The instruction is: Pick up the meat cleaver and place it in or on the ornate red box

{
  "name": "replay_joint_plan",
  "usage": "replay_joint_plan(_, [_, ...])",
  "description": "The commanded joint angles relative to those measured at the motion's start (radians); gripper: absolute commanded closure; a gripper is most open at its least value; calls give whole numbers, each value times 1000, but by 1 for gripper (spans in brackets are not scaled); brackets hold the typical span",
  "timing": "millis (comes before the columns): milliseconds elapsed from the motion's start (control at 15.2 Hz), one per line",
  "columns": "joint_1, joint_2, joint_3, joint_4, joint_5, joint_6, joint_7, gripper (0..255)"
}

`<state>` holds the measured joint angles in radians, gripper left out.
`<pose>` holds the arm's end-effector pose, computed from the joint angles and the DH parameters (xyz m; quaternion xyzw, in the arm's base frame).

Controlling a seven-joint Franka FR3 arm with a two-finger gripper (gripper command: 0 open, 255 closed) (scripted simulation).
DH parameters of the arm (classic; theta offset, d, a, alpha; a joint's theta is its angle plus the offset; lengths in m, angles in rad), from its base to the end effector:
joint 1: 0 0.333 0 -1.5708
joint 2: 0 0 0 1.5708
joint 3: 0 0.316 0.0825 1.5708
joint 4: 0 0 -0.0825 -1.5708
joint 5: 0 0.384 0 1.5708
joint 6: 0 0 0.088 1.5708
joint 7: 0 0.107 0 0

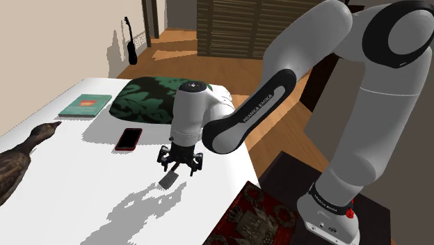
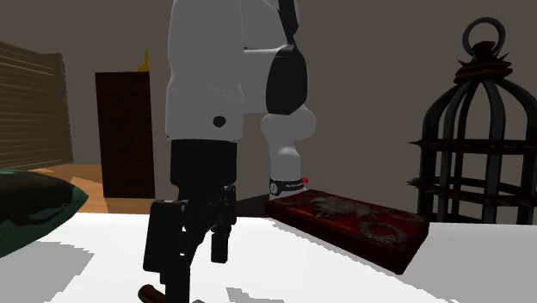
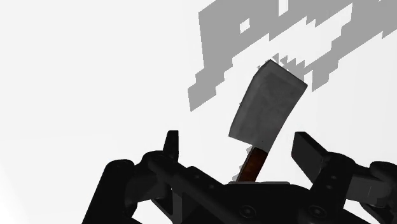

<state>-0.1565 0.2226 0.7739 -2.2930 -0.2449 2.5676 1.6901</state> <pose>0.4373 0.3149 0.2920 -0.8993 0.4326 -0.0219 0.0604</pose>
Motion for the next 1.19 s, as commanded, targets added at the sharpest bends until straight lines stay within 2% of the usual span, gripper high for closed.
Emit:
replay_joint_plan(0, [0,0,0,0,0,0,0,255])
replay_joint_plan(594, [0,0,0,0,0,0,0,255])
replay_joint_plan(660, [0,0,0,0,0,0,0,0])
replay_joint_plan(792, [-35,45,-6,100,121,-107,52,0])
replay_joint_plan(924, [-65,85,-20,179,209,-188,113,0])
replay_joint_plan(1122, [-47,118,-35,173,181,-154,133,0])
